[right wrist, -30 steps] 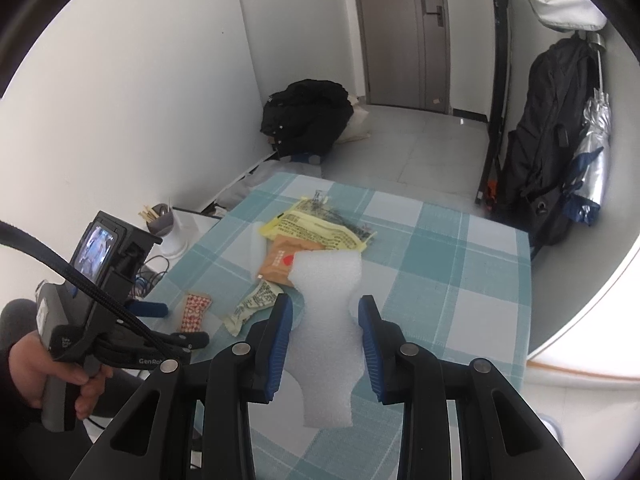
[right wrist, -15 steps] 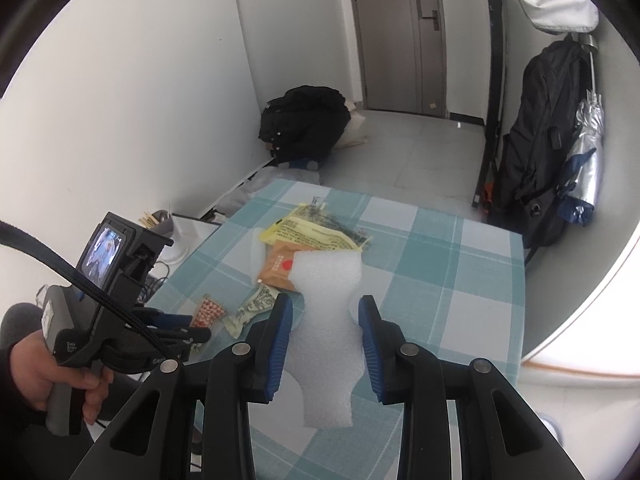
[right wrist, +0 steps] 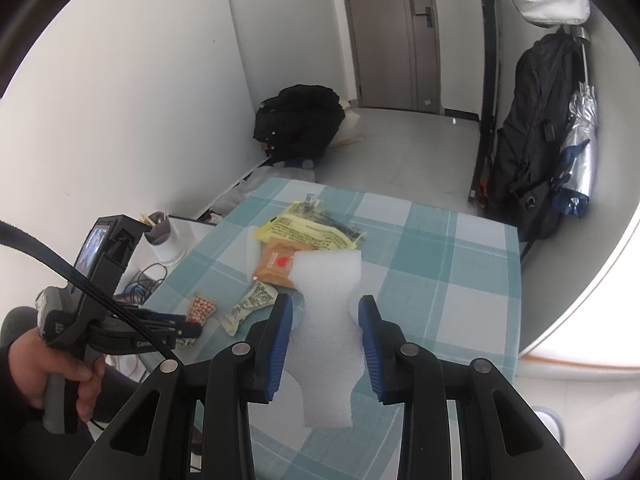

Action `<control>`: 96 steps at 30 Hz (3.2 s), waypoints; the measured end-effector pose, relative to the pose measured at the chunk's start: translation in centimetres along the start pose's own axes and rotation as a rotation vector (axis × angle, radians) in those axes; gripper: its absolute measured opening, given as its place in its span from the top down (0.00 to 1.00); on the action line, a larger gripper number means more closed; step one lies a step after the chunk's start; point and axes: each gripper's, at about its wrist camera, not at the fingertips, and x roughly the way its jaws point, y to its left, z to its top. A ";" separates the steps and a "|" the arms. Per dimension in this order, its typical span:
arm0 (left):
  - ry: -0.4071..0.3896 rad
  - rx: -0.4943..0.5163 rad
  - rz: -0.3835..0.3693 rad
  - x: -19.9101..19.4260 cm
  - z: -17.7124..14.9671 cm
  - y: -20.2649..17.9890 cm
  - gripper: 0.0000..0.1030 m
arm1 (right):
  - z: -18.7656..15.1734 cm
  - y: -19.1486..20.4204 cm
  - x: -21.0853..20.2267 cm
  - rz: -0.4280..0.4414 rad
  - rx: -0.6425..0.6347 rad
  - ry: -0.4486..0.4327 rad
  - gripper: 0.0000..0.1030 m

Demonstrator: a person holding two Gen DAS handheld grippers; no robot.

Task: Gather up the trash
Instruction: 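Carry the foam and red-white wrapper with both grippers over the white bin, then open both grippers to drop the foam and wrapper into the bin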

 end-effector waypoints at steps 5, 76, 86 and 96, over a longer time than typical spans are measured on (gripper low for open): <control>-0.014 -0.035 -0.040 -1.1 -0.3 0.7 0.87 | 0.0 -0.3 -0.2 0.010 0.023 -0.006 0.68; 0.611 0.651 -0.319 17.6 -4.2 -44.1 0.86 | -25.7 -34.2 -0.9 -0.199 0.934 0.260 0.68; 0.692 0.632 -0.258 20.0 -4.0 -45.2 0.84 | -26.3 -34.8 2.4 -0.171 0.967 0.318 0.61; 0.658 0.649 -0.233 19.0 -3.4 -45.2 0.46 | -28.0 -35.3 -0.3 -0.207 0.966 0.315 0.48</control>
